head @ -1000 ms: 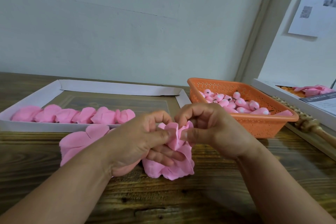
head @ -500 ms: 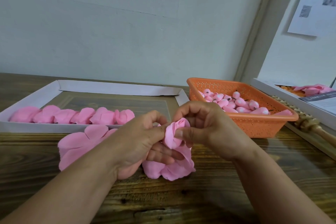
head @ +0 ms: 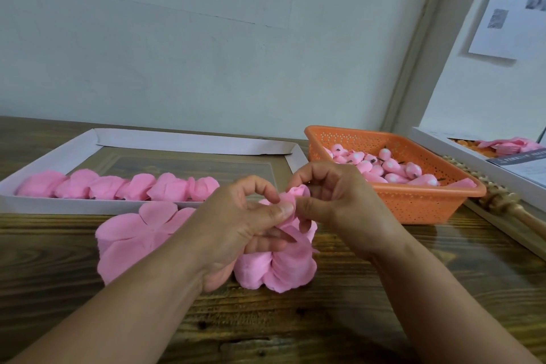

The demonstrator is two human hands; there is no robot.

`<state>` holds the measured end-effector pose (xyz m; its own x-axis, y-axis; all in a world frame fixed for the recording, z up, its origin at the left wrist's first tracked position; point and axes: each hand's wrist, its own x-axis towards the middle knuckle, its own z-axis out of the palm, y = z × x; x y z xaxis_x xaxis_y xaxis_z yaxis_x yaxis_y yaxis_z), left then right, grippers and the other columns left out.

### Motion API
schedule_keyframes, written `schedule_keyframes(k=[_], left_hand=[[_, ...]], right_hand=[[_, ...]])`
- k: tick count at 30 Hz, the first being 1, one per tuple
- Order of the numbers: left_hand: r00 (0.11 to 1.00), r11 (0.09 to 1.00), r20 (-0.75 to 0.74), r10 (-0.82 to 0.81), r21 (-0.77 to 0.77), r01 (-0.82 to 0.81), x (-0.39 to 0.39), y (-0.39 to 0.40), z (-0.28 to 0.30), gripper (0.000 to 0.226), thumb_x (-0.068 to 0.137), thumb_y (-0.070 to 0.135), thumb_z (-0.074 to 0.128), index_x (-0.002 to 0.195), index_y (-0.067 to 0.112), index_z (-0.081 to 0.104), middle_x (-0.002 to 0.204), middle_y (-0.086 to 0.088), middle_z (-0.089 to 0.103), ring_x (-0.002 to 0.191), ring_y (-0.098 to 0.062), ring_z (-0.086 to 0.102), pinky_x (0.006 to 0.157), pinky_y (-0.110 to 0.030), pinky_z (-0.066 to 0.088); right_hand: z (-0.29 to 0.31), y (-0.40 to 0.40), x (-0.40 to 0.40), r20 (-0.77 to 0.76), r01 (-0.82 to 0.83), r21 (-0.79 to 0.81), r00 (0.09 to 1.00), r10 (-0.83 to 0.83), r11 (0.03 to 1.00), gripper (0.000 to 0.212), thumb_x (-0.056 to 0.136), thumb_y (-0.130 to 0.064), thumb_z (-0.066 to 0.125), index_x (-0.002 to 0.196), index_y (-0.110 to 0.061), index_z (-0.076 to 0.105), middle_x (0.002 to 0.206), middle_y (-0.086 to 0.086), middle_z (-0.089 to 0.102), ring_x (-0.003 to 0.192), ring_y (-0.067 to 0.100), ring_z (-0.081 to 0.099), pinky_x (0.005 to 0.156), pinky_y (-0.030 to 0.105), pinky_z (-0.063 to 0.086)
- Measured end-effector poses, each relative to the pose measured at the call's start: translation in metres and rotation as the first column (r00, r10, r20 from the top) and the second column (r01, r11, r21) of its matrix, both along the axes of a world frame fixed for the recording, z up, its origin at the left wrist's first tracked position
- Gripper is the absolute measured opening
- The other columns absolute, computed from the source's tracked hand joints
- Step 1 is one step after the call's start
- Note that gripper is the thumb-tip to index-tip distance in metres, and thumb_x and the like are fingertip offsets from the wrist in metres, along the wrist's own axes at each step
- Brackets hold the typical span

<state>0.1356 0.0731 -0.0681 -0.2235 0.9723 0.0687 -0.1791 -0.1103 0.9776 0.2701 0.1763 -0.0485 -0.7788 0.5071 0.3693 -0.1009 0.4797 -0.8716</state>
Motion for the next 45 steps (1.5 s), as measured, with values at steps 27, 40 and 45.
schedule_keyframes(k=[27,40,45], left_hand=[[0.996,0.998,0.082,-0.026,-0.051,0.03,0.008,-0.002,0.0,0.036,0.073,0.023,0.062,0.106,0.013,0.07,0.089,-0.01,0.075,0.072,-0.014,0.072,0.058,-0.018,0.054],[0.877,0.971,0.452,-0.16,-0.087,0.222,-0.003,-0.005,0.013,0.022,0.066,0.009,0.066,0.083,-0.002,0.076,0.084,-0.019,0.07,0.065,-0.02,0.071,0.054,-0.024,0.057],[0.832,0.961,0.522,-0.191,-0.075,0.267,-0.004,-0.006,0.014,0.028,0.061,0.008,0.07,0.085,-0.004,0.075,0.089,-0.018,0.07,0.068,-0.019,0.071,0.058,-0.025,0.059]], right_hand=[[-0.001,-0.008,-0.006,-0.115,0.211,-0.032,0.97,-0.214,0.977,0.01,0.08,0.007,0.065,0.072,0.001,0.063,0.051,0.013,0.062,0.04,0.014,0.055,0.042,0.024,0.046],[0.007,0.009,0.009,-0.057,-0.109,-0.231,0.994,0.098,0.967,0.026,0.068,-0.004,0.056,0.091,-0.006,0.069,0.075,0.007,0.063,0.061,0.012,0.054,0.054,0.022,0.043],[0.006,0.01,0.012,-0.041,-0.214,-0.176,0.977,0.21,0.961,0.037,0.065,0.005,0.056,0.098,-0.007,0.066,0.09,0.013,0.065,0.083,0.021,0.06,0.072,0.029,0.049]])
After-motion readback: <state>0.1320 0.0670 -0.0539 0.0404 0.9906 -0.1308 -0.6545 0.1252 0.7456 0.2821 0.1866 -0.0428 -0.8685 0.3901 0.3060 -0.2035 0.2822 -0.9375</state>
